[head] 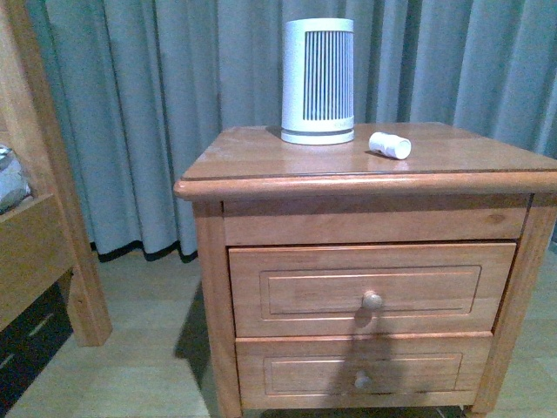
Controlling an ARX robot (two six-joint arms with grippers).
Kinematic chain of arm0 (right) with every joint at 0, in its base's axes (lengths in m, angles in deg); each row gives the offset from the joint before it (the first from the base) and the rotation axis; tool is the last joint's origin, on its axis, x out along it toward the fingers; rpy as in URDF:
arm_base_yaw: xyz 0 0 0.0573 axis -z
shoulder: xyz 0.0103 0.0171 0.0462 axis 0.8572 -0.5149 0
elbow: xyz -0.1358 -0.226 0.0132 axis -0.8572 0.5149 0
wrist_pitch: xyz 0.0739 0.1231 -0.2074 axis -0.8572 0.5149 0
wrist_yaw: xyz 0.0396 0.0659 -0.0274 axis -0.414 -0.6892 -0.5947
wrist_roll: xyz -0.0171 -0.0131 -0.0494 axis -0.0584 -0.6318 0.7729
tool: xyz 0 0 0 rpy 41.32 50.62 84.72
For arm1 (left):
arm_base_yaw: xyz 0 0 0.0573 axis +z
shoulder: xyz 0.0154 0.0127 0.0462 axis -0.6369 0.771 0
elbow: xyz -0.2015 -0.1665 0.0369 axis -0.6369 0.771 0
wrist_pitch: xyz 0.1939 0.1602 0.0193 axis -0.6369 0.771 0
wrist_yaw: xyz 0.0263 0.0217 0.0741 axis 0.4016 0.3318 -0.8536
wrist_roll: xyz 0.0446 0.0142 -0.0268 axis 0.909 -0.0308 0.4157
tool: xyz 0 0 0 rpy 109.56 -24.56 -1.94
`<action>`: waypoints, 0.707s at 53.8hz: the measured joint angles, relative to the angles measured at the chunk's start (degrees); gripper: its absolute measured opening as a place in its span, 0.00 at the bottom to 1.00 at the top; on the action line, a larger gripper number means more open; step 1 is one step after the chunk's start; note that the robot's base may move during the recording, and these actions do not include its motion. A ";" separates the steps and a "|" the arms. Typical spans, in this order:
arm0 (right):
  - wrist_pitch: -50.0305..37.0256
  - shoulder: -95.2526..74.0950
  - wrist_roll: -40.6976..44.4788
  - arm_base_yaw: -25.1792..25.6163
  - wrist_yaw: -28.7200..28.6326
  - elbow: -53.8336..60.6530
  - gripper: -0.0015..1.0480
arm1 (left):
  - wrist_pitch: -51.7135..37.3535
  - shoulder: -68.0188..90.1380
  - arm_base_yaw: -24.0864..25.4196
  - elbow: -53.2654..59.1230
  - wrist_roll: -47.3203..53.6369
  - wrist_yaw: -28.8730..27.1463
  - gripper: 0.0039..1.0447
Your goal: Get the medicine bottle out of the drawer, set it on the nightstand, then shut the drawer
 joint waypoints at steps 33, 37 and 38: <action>12.13 60.52 9.09 4.44 8.57 49.55 0.03 | 0.00 0.00 0.00 0.00 -0.02 -0.02 0.94; 11.78 61.00 9.11 4.48 8.74 49.57 0.03 | 0.00 0.00 0.00 0.00 0.00 0.02 0.94; 11.69 61.11 9.11 4.48 8.76 49.57 0.03 | 0.00 0.00 0.00 0.00 0.02 -0.02 0.94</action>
